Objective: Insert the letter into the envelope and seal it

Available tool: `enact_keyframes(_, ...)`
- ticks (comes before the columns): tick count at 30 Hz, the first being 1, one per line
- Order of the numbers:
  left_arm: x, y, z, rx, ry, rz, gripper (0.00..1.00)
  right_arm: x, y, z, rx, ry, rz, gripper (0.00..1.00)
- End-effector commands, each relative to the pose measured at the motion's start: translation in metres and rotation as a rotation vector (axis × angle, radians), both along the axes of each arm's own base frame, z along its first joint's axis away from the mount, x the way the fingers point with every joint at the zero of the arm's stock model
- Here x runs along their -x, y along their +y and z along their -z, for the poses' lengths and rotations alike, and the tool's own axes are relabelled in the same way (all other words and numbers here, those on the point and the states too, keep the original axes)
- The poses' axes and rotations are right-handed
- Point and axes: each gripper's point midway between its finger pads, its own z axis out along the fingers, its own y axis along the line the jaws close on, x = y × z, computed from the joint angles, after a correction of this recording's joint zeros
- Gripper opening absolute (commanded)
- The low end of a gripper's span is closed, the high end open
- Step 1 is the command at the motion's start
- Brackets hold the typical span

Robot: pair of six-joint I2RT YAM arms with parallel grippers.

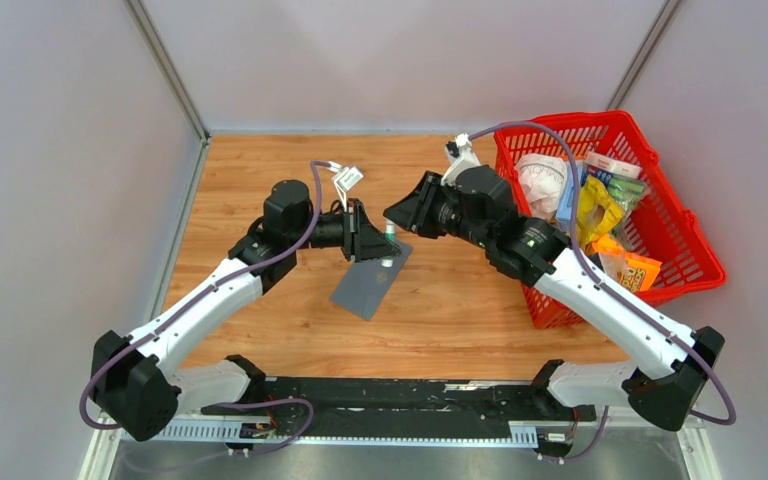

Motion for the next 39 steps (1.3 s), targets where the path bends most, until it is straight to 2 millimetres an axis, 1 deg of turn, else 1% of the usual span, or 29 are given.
enact_keyframes(1,-0.004,0.004,-0.029,0.037,-0.098,-0.018,0.00,0.011,0.002,-0.035,-0.071,-0.045,-0.047,0.17)
enact_keyframes(5,-0.005,0.004,-0.031,0.040,-0.100,-0.025,0.00,0.014,0.006,-0.031,-0.063,-0.043,-0.067,0.16)
enact_keyframes(10,-0.011,0.005,-0.035,0.048,-0.082,-0.055,0.00,0.020,0.012,-0.028,-0.007,-0.087,-0.088,0.16)
enact_keyframes(12,-0.012,0.004,-0.036,0.052,-0.066,-0.061,0.00,0.016,0.009,-0.027,0.031,-0.116,-0.048,0.16)
enact_keyframes(19,-0.022,0.009,-0.036,0.069,0.012,-0.123,0.00,0.019,0.009,-0.025,0.125,-0.203,-0.017,0.16)
enact_keyframes(23,-0.028,0.013,-0.036,0.083,0.036,-0.162,0.00,0.022,0.012,-0.025,0.145,-0.233,-0.026,0.16)
enact_keyframes(32,-0.035,0.020,-0.045,0.110,0.022,-0.208,0.00,0.030,0.023,-0.015,0.207,-0.256,-0.084,0.15)
enact_keyframes(39,-0.041,0.025,-0.058,0.149,-0.003,-0.237,0.00,0.036,0.025,-0.003,0.253,-0.269,-0.116,0.15)
